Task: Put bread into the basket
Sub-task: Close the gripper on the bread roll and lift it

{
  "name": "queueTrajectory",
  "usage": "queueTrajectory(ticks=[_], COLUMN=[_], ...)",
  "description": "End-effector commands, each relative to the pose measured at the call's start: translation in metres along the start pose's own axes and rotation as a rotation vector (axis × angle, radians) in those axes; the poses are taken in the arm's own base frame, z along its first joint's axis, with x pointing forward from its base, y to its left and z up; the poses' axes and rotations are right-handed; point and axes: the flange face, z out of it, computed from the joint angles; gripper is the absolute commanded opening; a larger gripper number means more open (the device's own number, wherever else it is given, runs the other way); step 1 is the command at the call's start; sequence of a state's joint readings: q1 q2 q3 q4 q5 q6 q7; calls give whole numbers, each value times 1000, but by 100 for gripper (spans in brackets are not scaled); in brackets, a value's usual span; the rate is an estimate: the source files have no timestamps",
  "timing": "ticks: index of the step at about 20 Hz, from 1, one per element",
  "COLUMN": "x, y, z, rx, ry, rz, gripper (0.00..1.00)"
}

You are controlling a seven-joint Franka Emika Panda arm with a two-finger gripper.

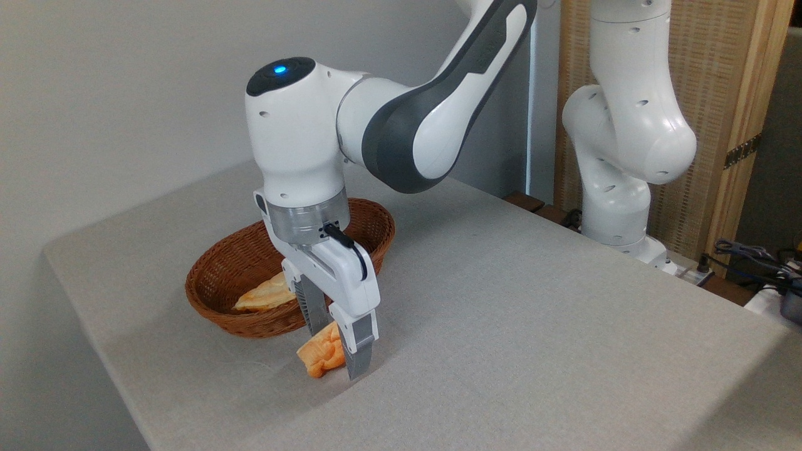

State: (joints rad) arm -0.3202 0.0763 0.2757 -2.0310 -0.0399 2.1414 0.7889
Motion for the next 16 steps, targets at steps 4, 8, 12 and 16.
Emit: queueTrajectory(ticks=[4,8,12,16], x=[0,-1,-1,-1], y=[-4,-5,-5,-5], z=[4,4,3,3], rx=[8,5,-6,-7], ry=[4,2,18,20], rz=[11,53,41,40], gripper=[63,29,28,29])
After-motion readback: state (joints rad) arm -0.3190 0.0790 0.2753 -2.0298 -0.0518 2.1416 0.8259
